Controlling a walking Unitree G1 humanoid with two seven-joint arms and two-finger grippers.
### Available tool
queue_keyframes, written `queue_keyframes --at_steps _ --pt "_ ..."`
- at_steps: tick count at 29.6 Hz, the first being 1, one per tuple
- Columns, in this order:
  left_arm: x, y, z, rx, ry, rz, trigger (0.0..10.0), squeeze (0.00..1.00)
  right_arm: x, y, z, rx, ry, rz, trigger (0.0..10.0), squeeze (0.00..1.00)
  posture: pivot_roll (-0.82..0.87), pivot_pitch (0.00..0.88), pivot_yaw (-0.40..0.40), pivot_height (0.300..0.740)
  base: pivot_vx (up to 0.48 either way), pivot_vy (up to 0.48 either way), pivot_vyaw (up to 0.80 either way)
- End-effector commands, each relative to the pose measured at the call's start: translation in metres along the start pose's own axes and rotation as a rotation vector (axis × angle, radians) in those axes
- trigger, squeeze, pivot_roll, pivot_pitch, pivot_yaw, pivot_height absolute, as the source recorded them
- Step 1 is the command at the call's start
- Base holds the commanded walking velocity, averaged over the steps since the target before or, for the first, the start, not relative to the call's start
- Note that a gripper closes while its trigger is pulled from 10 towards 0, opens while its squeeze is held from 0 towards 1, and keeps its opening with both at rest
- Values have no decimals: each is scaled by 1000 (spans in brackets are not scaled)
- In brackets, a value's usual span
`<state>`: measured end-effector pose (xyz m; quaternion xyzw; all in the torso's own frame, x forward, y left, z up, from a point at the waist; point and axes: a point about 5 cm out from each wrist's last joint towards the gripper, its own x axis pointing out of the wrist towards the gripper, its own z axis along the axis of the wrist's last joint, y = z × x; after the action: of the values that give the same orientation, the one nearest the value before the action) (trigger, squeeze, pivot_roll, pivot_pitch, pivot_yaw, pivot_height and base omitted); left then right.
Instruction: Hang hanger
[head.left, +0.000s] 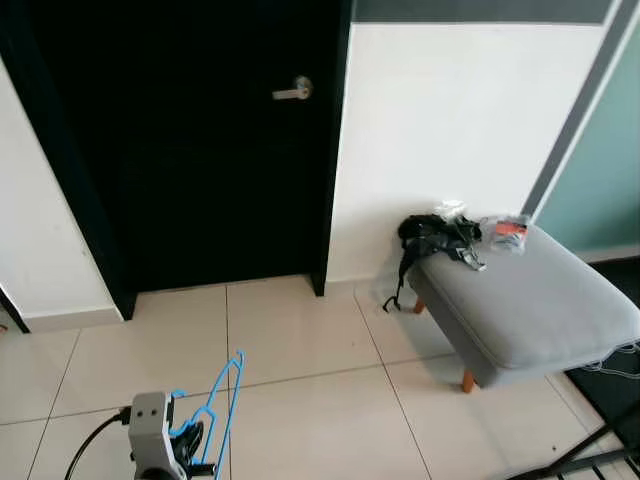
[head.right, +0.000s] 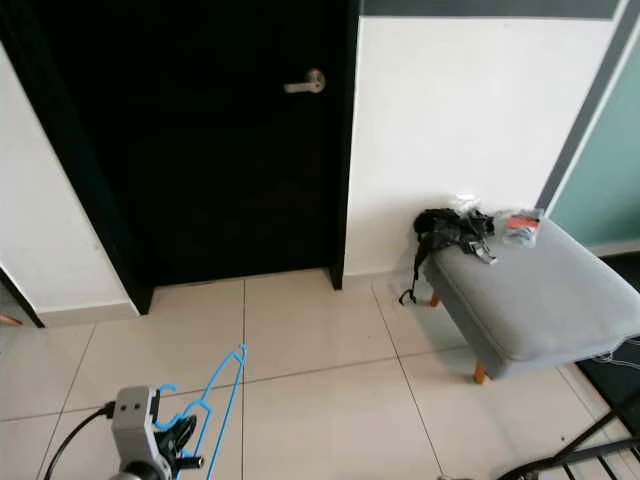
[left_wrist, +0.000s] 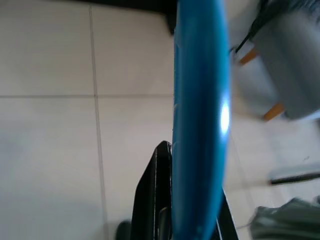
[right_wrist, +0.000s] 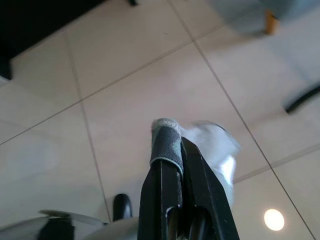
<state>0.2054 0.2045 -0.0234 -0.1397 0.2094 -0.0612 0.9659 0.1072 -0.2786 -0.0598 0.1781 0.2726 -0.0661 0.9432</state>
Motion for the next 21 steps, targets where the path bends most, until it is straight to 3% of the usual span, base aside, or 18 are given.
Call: queue_keyframes --at_steps 1,21 --pt "-4 3 -1 -38 6 -27 10000 0 -2 1 -1 10 -22 7 10000 0 -6 48 -62 740 0 0 712" --pt "-6 2 3 -36 21 -97 10000 0 -4 5 -3 19 -50 8 10000 0 -11 72 -46 740 0 0 709"
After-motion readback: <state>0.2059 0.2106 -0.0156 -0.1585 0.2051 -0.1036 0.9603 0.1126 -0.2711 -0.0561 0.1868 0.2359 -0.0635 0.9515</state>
